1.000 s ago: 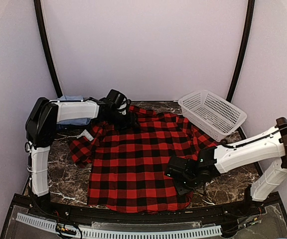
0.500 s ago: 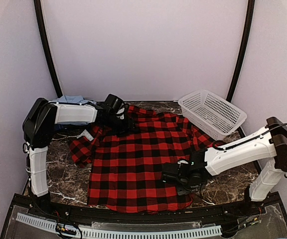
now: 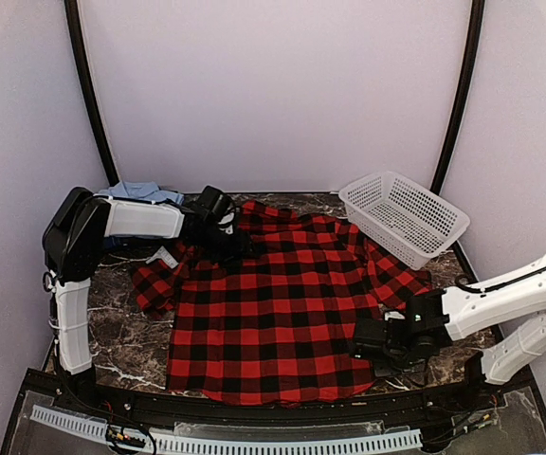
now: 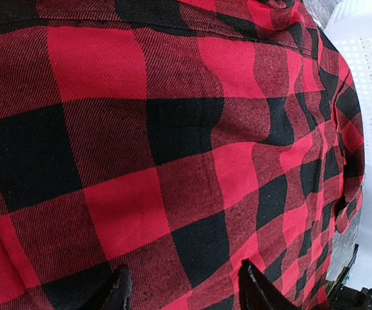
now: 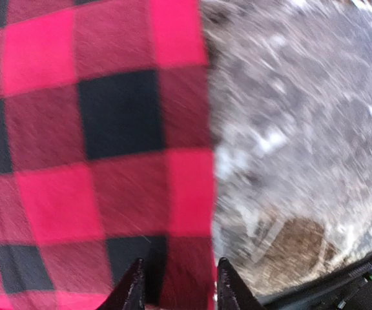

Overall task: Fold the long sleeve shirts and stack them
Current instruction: Flatten out the crumpled shirt at the center of the board, then pick up the flattened shirt from the center of the board.

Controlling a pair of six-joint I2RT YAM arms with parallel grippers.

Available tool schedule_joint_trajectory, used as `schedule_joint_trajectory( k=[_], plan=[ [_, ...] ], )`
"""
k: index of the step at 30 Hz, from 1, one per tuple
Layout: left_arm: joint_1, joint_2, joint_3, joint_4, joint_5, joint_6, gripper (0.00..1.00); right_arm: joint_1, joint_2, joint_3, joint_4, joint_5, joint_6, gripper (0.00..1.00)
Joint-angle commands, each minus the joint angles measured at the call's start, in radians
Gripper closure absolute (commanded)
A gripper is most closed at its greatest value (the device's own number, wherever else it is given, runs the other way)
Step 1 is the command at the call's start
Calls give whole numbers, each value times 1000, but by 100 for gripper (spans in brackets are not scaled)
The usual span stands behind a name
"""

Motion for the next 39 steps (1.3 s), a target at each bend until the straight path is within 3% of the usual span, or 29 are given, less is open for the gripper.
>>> schedule_joint_trajectory(
  k=[1,6,10,13,22,39],
  plan=[
    [8,-63,-3,0,-2,12,44,31,-170,-54,-86,-24,168,61],
    [12,-77,7,-3,1,14,44,30,-328,-64,-57,38,199,52],
    [13,-103,0,-8,-1,15,44,23,-331,-2,-32,135,146,48],
    [13,-134,-12,-12,-12,18,44,-7,-301,46,23,159,29,48],
    [16,-228,-72,-52,-49,15,44,-189,-191,81,420,19,-359,48],
    [112,-683,-463,-365,-516,-162,44,-349,57,177,740,-208,-710,48]
  ],
)
